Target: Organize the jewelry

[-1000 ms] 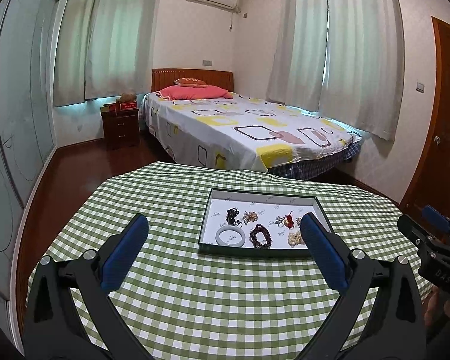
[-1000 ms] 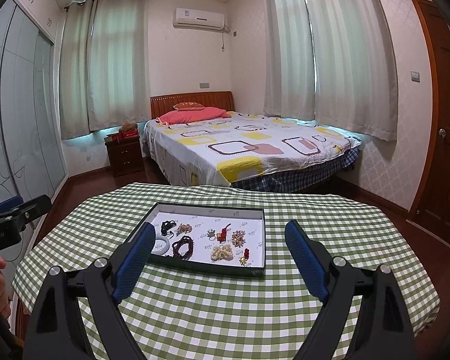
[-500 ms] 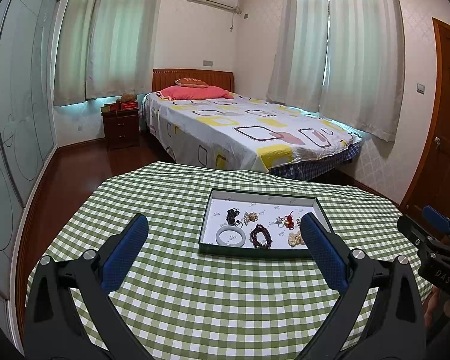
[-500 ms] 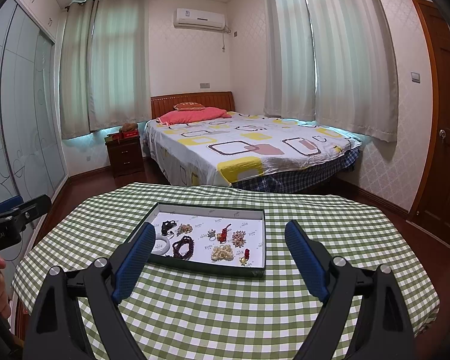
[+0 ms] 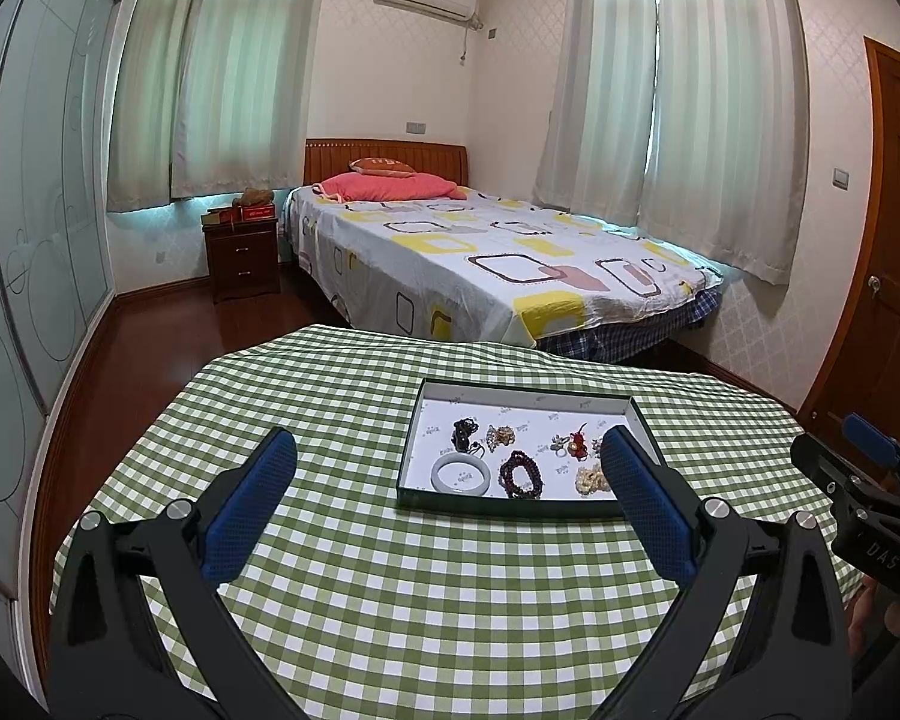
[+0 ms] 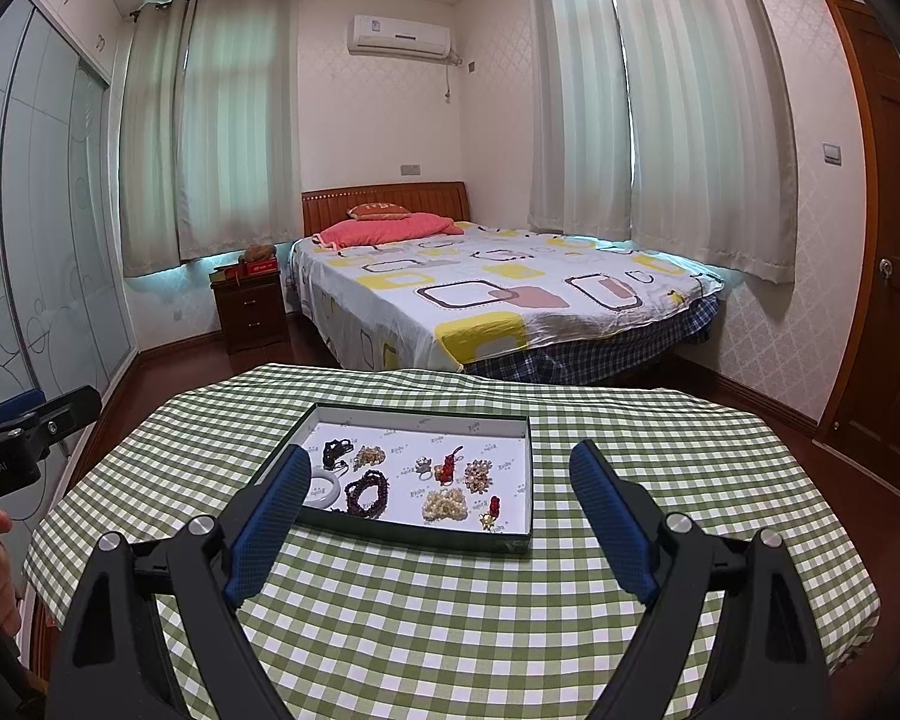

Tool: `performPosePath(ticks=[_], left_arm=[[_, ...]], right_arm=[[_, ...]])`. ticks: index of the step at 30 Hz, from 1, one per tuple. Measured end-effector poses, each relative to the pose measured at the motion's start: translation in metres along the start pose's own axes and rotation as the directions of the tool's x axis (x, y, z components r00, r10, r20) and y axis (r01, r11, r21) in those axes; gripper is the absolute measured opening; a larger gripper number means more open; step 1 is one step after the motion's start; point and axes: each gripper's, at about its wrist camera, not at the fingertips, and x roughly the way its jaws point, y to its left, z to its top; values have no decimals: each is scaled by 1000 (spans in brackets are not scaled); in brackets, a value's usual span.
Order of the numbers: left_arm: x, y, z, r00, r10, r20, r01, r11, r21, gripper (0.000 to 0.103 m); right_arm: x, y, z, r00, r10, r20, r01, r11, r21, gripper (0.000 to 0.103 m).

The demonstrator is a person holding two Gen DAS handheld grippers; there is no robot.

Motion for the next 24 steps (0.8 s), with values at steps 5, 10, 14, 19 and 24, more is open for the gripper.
performPosePath(ticks=[5,10,14,19,24], left_arm=[[1,1,0,1000,5,-2,-5,1000,-5,99],[2,2,0,1000,9,0,-9,1000,-9,99],[1,0,0,1000,13,10,-13,1000,5,99],[1,-1,0,999,22,25,-22,1000,8,99],[-1,-5,-2,999,24,39,-25,999,25,99]], right_arm=[[0,0,0,1000,0,-1,0,1000,0,85],[2,1,-2,1000,0,-5,0,1000,0,85],[2,2,-2,1000,0,-7,0,1000,-1,85],[3,2,-4,1000,2,-10,-2,1000,-1,85],[4,3,-6,1000,3,-14,-3,1000,-1,85]])
